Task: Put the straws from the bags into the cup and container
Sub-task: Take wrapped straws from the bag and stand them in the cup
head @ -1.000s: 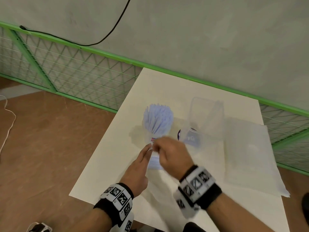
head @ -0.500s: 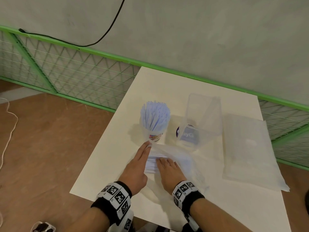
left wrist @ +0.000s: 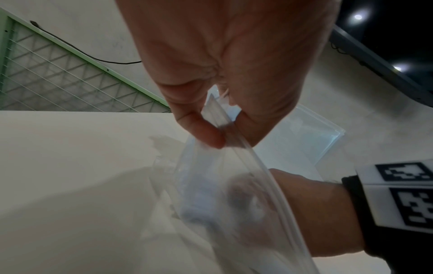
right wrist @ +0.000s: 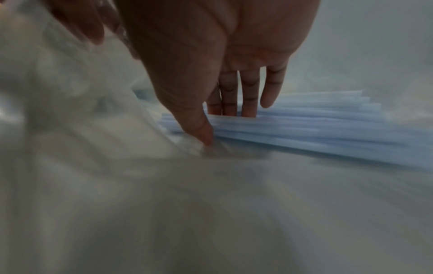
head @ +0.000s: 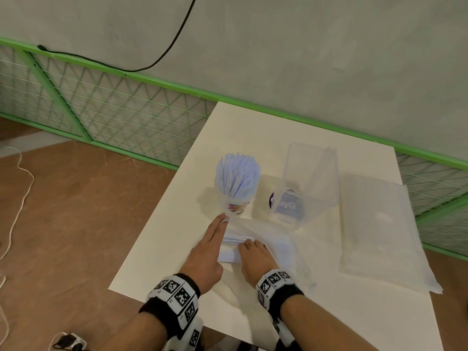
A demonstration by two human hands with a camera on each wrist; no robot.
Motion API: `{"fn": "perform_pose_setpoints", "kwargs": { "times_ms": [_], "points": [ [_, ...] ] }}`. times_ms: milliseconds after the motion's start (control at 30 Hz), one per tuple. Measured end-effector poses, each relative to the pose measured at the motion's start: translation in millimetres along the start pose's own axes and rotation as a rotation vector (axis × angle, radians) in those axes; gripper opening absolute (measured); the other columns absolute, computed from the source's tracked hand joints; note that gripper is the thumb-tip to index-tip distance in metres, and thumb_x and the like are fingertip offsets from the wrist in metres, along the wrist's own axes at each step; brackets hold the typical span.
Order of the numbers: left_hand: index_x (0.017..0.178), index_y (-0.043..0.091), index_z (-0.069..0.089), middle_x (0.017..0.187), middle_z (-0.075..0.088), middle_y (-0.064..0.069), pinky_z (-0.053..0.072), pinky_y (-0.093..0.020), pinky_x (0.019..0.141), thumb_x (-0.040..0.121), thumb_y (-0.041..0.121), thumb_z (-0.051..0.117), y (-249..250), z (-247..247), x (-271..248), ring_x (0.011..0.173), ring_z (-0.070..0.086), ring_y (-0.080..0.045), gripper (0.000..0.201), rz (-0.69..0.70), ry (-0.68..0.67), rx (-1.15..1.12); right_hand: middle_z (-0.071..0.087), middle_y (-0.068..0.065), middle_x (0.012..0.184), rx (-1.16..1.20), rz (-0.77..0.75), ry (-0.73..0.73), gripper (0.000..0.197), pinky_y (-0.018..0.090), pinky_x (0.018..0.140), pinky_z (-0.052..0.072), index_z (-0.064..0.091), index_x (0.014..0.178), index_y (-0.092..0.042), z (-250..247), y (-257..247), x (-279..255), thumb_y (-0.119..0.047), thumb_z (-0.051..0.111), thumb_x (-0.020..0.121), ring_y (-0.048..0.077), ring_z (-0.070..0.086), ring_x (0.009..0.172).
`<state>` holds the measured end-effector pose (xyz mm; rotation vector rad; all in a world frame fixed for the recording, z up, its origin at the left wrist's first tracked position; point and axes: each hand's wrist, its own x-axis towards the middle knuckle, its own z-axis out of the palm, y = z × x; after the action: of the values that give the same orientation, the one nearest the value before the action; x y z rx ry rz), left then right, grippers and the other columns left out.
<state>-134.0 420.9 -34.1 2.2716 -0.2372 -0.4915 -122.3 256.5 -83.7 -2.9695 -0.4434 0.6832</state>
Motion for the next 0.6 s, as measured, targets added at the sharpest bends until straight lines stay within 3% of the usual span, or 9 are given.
{"fn": "perform_pose_setpoints", "kwargs": {
  "times_ms": [233,367,500,600],
  "points": [
    [0.155,0.03,0.01,0.156,-0.009,0.031,0.037,-0.003,0.065,0.071,-0.014,0.048,-1.1,-0.5,4.6,0.113,0.052,-0.012,0.102,-0.011,0.027,0.0,0.05,0.015,0.13,-0.055,0.005,-0.097,0.033,0.034,0.105,0.029,0.048,0.127,-0.005,0.9,2.6,0.2,-0.011,0.048,0.094,0.031,0.041,0.122],
    [0.155,0.03,0.01,0.155,-0.01,0.033,0.048,-0.019,0.074,0.07,-0.014,0.048,1.9,-1.8,7.7,0.1,0.05,-0.007,0.103,-0.026,0.032,0.001,0.054,0.016,0.126,-0.141,-0.046,-0.123,0.034,0.035,0.104,0.027,0.054,0.123,-0.004,-1.7,1.4,-6.2,-0.028,0.043,0.101,0.032,0.044,0.12],
    [0.155,0.031,0.009,0.155,-0.012,0.034,0.05,-0.023,0.077,0.07,-0.014,0.047,2.1,-1.8,8.5,0.101,0.048,-0.005,0.103,-0.026,0.016,0.005,0.06,0.017,0.119,-0.122,-0.063,-0.122,0.029,0.035,0.097,0.033,0.057,0.118,-0.004,0.4,3.0,-11.8,-0.019,0.043,0.098,0.034,0.053,0.112],
    [0.155,0.029,0.01,0.156,-0.011,0.032,0.051,-0.025,0.077,0.069,-0.013,0.047,2.0,-2.0,7.9,0.1,0.051,-0.007,0.102,-0.015,0.025,0.028,0.061,0.017,0.119,0.02,-0.043,-0.097,0.033,0.034,0.092,0.036,0.051,0.125,-0.005,6.3,8.8,-14.1,-0.017,0.044,0.095,0.033,0.055,0.111]
  ]
}}
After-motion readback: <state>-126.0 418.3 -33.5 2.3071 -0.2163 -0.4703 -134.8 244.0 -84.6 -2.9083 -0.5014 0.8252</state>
